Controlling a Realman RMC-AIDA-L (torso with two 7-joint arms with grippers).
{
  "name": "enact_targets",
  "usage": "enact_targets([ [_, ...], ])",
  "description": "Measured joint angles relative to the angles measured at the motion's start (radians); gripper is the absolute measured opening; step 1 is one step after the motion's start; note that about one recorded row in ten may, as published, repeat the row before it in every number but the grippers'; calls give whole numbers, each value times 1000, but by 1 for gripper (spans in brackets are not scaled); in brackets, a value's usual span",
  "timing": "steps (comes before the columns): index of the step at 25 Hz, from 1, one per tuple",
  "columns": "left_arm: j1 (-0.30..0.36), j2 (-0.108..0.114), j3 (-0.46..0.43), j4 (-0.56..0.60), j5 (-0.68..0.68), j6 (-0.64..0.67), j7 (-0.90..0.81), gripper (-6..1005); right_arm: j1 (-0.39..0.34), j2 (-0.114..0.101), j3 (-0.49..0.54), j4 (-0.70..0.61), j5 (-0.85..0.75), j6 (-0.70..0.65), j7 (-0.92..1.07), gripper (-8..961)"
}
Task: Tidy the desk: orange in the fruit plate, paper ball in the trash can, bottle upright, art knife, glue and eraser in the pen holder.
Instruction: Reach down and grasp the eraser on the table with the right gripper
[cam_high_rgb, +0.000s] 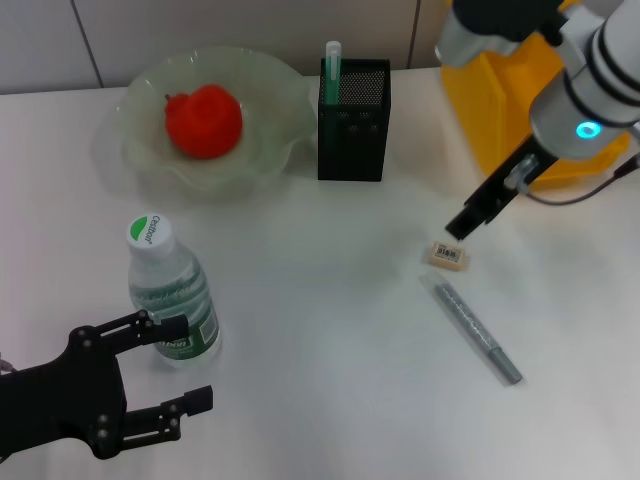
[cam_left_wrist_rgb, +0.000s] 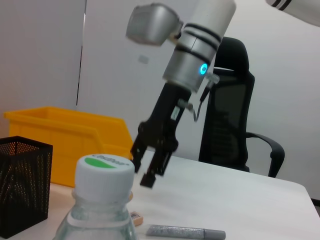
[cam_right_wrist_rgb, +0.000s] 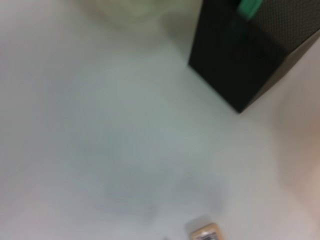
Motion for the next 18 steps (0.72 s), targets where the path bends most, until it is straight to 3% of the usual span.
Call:
enact_targets([
  [2, 0, 0, 0, -1, 0, 0, 0, 785, 33, 0, 0, 104, 9, 32, -6, 675],
  [7, 0, 0, 8, -3, 0, 0, 1, 784, 66, -1, -10, 224, 10, 112, -8, 675],
  [18, 2, -2, 11, -16, 0, 1, 1, 784, 74, 2, -10, 288, 10, 185, -2, 675],
])
